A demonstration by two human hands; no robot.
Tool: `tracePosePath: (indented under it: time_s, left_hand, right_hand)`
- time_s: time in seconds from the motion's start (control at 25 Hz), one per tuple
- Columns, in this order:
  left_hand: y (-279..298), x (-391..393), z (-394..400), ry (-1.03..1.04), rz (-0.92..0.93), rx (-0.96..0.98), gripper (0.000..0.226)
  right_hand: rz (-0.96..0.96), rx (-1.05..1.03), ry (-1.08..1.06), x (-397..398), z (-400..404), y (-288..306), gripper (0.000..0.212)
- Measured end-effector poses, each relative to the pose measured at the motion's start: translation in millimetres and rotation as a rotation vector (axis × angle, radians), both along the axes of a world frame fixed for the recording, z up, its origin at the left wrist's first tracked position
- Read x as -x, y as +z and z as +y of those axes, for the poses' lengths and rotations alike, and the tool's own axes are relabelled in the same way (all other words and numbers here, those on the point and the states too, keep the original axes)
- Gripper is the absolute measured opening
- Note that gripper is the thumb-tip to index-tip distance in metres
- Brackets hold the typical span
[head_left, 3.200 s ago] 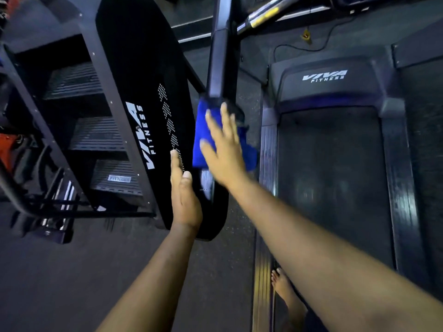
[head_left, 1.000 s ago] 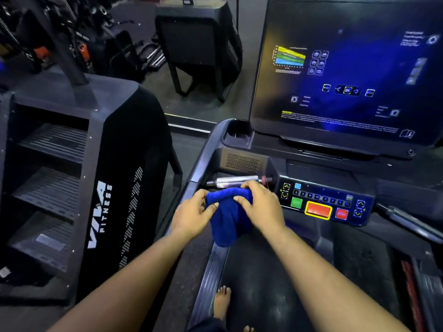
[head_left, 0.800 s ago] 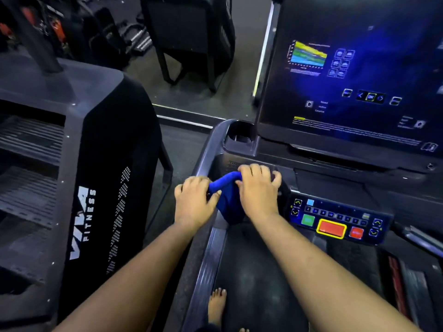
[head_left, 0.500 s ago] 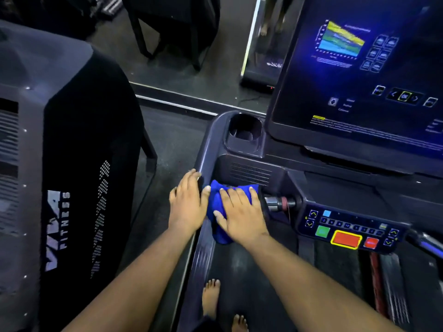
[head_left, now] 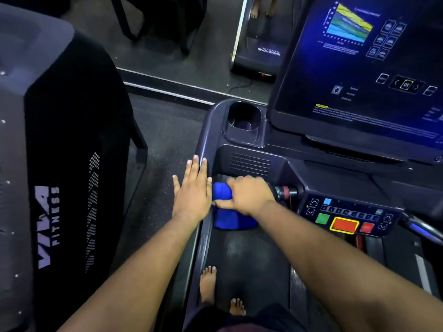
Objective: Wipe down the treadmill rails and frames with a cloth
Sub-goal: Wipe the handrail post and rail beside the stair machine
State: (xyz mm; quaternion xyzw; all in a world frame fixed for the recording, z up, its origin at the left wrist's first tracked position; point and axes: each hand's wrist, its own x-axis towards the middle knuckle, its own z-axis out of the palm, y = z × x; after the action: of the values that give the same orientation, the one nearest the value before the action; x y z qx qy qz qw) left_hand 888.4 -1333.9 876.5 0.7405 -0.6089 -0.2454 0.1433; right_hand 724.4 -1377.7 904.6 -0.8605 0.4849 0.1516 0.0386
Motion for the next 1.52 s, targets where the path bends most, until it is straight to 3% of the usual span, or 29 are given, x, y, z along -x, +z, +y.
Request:
tracePosePath:
  time_s: [0.08, 0.2, 0.28, 0.48, 0.52, 0.64, 0.68, 0.76, 0.92, 1.0, 1.08, 1.16, 1.2, 1.28, 1.36, 1.52]
  left_hand:
    - [1, 0, 0, 0.005, 0.004, -0.009, 0.057]
    - [1, 0, 0, 0.024, 0.015, -0.01, 0.058]
    - [2, 1, -2, 0.02, 0.016, -0.012, 0.058]
    - [3, 1, 0, 0.022, 0.022, -0.026, 0.059]
    - [3, 1, 0, 0.024, 0.021, -0.021, 0.059]
    - [4, 1, -2, 0.029, 0.02, -0.014, 0.059]
    - [4, 1, -3, 0.03, 0.015, -0.009, 0.059]
    - [4, 2, -2, 0.041, 0.015, -0.008, 0.06]
    - [6, 1, -2, 0.054, 0.074, -0.013, 0.063]
    - [9, -1, -2, 0.087, 0.193, -0.003, 0.064]
    - [10, -4, -1, 0.138, 0.347, 0.043, 0.066]
    - [9, -7, 2, 0.211, 0.484, 0.135, 0.072]
    - [7, -8, 4, 0.247, 0.526, 0.183, 0.074]
    - [4, -9, 10, 0.317, 0.547, 0.245, 0.074]
    - [4, -8, 10, 0.379, 0.518, 0.229, 0.075]
    - [0, -5, -1, 0.277, 0.282, 0.057, 0.081]
  right_hand:
    - [-0.028, -0.096, -0.046, -7, -12, 1, 0.076]
    - [0.003, 0.212, 0.045, 16, 24, -16, 0.075]
    - [0.039, 0.234, 0.041, 26, 32, -19, 0.078]
    - [-0.038, -0.31, -0.115, 15, -27, 16, 0.071]
    - [-0.054, -0.269, -0.094, 19, -23, 14, 0.071]
    - [0.063, 0.154, 0.033, 37, 15, -9, 0.081]
    - [0.091, 0.201, 0.046, 41, 22, -14, 0.084]
    - [0.093, 0.078, 0.033, 38, 11, -8, 0.085]
    - [-0.107, -0.385, -0.169, 31, -29, 23, 0.066]
    - [-0.294, -0.306, -0.254, 37, -22, 22, 0.046]
    - [-0.567, -0.088, -0.352, 39, -15, 23, 0.027]
    - [-0.784, 0.136, -0.318, 16, -20, 19, 0.045]
    - [-0.772, 0.21, -0.233, -4, -28, 19, 0.058]
    - [-0.586, 0.105, -0.031, -46, -36, 14, 0.07]
    - [-0.437, -0.091, 0.1, -67, -50, -1, 0.069]
    - [-0.26, -0.002, 0.147, -76, -132, -11, 0.065]
